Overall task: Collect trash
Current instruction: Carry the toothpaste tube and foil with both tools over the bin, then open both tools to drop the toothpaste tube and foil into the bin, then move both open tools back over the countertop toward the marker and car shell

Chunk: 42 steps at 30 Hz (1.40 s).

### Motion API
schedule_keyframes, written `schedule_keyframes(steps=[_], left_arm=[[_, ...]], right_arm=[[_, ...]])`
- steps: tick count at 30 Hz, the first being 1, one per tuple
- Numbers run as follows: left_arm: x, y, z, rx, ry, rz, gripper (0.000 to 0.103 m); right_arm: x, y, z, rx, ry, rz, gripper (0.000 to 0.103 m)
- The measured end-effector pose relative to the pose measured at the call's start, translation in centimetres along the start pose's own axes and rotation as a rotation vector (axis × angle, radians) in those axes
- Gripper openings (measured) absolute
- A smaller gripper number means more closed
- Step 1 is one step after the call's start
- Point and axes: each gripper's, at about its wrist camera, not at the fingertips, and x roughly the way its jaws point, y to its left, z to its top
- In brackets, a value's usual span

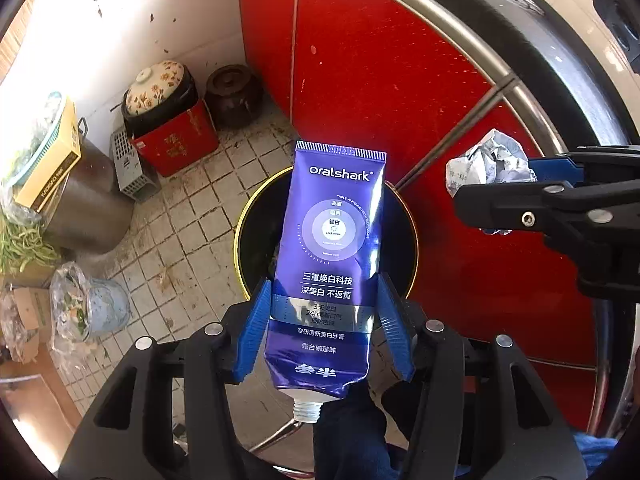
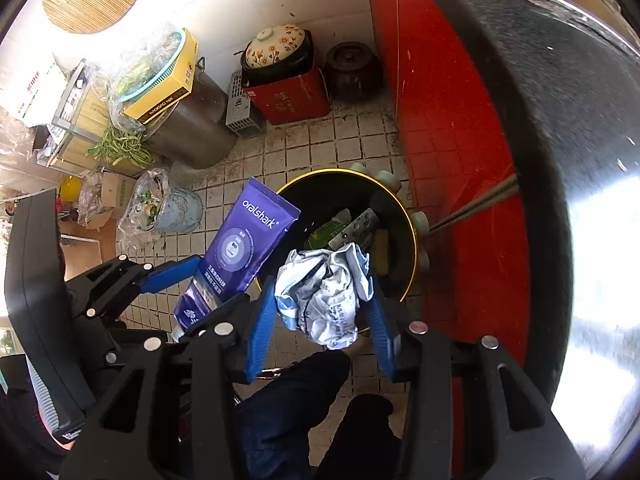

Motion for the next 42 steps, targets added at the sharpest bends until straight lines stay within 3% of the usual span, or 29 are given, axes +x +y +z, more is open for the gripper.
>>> schedule_keyframes(steps=[6,8,9,17,19,25,28,32,38,42], left_arm=[[0.5,0.4,0.5,-0.008,0.002,-0.004,0.053],[0.7,0.8,0.8,-0.006,0.007,0.0,0.059],[0.7,0.9,0.8,-0.01,0.005,0.003,0.067],[-0.1,1.3,0.6,-0.017,-0.012,0.011,0.074],[-1.0,1.1,0.3,-0.011,-0.023,0.015,0.08],[-5.5,-1.6,0.3,0.03,-0.085,0.043,0.092],[-8.3,-4.7,0.8,0.087,-0.132,0.047,0.095],[-10.7,-10.9,2.0,0.201,-0.168,-0.005,0.095],[-12.1,-25.0,3.1,0.464,-0.189,-0.147,0.095],[-12.2,-33.9,1.8,0.63,-0.192,-0.194,0.095]], right_arm=[[-0.6,-0.3,0.6,0.013,-0.009,0.004,0.048],[-0.9,-0.6,0.7,0.021,-0.014,0.008,0.071],[-1.1,-0.7,0.8,0.027,-0.019,0.019,0.074],[-2.8,-0.5,0.6,0.031,-0.049,0.041,0.076],[-4.1,-0.5,0.2,0.035,-0.072,0.047,0.079],[-11.3,-2.2,-2.7,0.073,-0.22,0.029,0.088],[-16.7,-5.2,-6.0,0.143,-0.335,-0.03,0.091],[-22.6,-10.3,-11.7,0.278,-0.456,-0.132,0.092],[-28.9,-19.0,-24.7,0.566,-0.564,-0.332,0.093],[-31.1,-23.8,-34.3,0.789,-0.597,-0.428,0.093]])
